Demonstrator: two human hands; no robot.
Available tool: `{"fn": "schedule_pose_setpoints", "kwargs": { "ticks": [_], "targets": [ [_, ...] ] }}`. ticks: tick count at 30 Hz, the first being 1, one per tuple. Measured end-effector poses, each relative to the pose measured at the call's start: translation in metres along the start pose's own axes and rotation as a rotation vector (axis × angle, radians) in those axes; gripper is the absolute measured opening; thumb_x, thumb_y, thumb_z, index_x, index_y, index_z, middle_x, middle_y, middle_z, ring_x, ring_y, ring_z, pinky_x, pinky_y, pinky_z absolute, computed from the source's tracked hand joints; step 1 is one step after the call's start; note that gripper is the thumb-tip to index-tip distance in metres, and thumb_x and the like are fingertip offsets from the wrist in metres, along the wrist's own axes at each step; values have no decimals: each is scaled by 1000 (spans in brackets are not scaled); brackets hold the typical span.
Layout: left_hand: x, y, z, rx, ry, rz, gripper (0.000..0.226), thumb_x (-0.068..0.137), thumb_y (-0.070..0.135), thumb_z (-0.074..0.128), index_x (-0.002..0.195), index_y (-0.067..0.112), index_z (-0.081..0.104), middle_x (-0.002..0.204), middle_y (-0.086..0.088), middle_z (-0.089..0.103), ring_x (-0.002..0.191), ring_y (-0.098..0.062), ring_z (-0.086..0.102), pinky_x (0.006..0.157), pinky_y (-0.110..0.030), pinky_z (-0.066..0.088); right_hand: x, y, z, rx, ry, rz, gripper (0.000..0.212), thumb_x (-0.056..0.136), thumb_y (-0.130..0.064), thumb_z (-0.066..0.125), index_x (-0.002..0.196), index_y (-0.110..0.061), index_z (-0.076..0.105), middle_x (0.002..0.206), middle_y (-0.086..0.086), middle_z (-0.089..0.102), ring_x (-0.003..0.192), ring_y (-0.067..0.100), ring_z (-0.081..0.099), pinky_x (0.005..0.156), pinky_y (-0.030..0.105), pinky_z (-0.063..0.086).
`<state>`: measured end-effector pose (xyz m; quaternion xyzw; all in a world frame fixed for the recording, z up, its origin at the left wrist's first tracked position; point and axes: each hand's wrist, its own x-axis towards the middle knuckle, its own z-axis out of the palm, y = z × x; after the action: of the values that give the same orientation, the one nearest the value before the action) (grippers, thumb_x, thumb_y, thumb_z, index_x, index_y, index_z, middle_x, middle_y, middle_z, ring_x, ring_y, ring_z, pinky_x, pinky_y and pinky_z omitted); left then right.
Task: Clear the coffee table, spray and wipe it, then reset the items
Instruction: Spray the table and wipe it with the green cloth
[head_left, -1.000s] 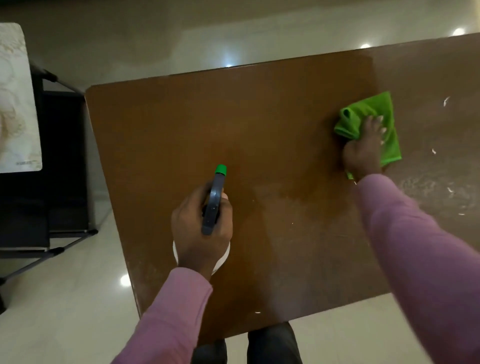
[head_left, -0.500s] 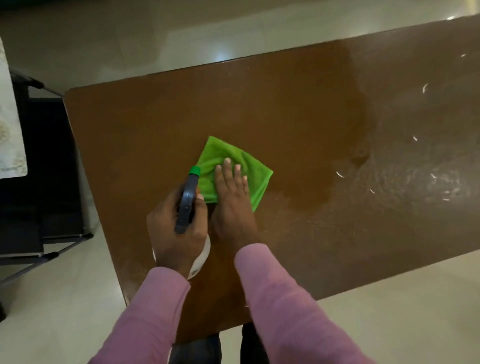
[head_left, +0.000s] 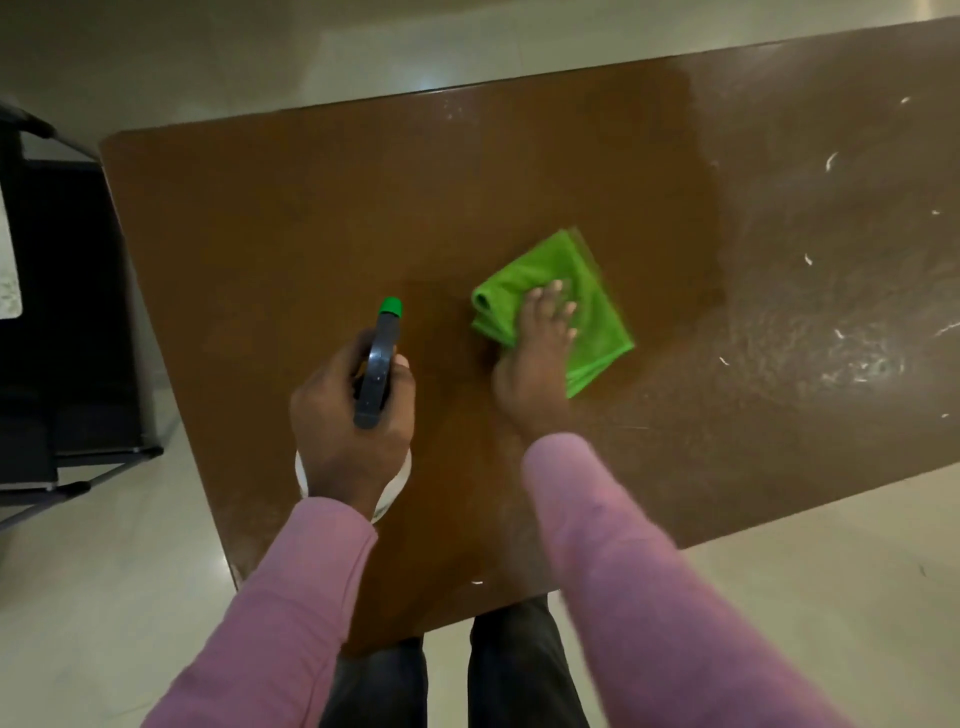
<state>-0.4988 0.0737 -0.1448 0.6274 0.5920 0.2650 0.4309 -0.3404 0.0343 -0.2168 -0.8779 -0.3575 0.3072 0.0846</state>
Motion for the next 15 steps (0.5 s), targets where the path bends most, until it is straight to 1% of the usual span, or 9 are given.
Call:
{"fn": "schedule_pose_setpoints", "kwargs": {
  "ticks": [1,3,4,6,8,10,11,13,15],
  "targets": [
    [1,1,-1,18,8,11,7,89,23,60,87,17,63,62,11,56,57,-12,54,48,-9,35,-23,-20,18,31,-56,-71,76,82,-3,40,151,-4,8,159,15,-7,144,38,-13,116,46,-7],
    [1,3,-1,43,14,29,6,88,20,61,83,17,61,60,13,53,56,-12,52,47,-9,32,-61,-45,44,85,-130,-174,73,90,-5,42,152,-9,3,159,9,-12,142,26,-23,117,39,-13],
    [1,2,-1,44,13,36,6,88,18,61,82,17,61,60,14,53,55,-12,52,47,-9,32,-71,-49,49,101,-139,-200,72,92,-8,41,152,-11,1,159,6,-13,140,21,-26,117,38,-13],
    [1,-1,-2,32,12,33,6,89,17,62,83,16,61,61,13,54,55,-10,53,47,-11,35,-70,-38,46,95,-115,-205,74,91,-5,40,152,-12,-1,159,5,-14,139,17,-26,117,36,-13],
    [1,-3,-2,-5,17,3,4,91,18,62,88,17,62,62,11,57,56,-13,54,47,-17,41,-46,-8,27,55,-18,-107,79,83,-2,38,152,-8,-1,159,10,-13,142,23,-22,118,38,-11],
    [0,-3,-3,-35,18,-23,2,92,17,63,90,17,62,62,14,58,57,-8,56,50,-12,42,-12,35,-3,9,98,60,80,76,-9,32,151,-1,5,158,18,-6,145,35,-10,119,43,-5],
    [0,-2,-2,-36,16,-19,3,92,14,63,90,16,62,62,15,56,56,-5,56,50,-8,40,6,58,-23,-9,122,126,80,75,-12,30,150,2,7,158,22,-4,145,40,-6,117,45,-2],
    [-1,0,-3,-22,20,-1,5,93,12,62,88,14,61,64,14,55,55,-3,55,51,-5,38,34,92,-60,-16,101,207,73,83,-8,34,149,5,6,157,25,-4,143,45,-4,117,47,2],
    [-3,1,-3,-15,30,-3,5,93,15,61,88,15,61,65,13,55,56,-7,54,51,-6,38,46,98,-77,30,73,276,70,86,2,38,149,5,7,157,24,-5,144,44,-4,117,48,4]
  ]
}}
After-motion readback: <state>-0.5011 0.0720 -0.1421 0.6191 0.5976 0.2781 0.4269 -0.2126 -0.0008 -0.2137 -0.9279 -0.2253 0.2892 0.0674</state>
